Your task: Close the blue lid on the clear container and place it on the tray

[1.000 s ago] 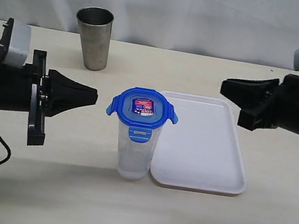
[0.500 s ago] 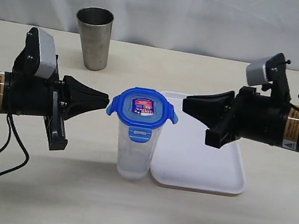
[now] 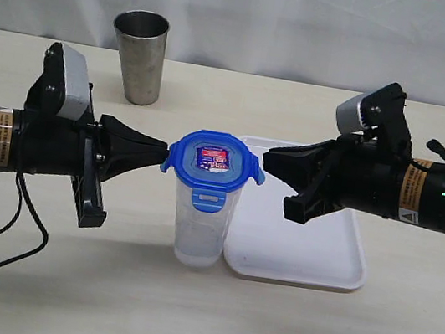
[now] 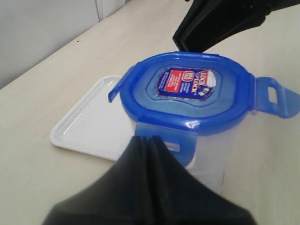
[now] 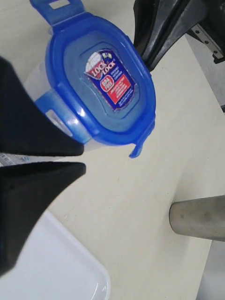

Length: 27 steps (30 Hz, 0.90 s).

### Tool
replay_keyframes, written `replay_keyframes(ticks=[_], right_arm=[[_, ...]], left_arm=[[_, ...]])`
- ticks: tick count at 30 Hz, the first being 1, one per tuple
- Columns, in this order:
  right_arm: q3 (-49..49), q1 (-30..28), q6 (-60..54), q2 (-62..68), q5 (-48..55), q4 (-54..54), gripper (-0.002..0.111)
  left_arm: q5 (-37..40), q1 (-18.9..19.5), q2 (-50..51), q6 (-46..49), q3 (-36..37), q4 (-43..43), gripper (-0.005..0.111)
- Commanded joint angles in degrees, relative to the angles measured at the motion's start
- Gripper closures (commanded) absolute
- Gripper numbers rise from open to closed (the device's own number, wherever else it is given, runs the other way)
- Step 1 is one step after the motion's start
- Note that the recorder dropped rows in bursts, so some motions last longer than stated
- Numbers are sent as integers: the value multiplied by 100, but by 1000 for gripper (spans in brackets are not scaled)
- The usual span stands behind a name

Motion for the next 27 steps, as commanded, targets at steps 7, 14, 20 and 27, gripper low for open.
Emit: replay_keyframes(ticks=[7,14,20,27], right_arm=[[-21,8,-8,20,33,47,104],[-9,8,-8,20,33,47,104],[-9,8,-60,-32,234,47,104],[-9,8,-7,-430,905,47,104]], left_arm=[[-63,-36,338,69,38,-257,107],[-1,-36,394,195,38,-346,107],[495,146,394,342,38,-350,107],[-679,918,601,772,449,-373,107]])
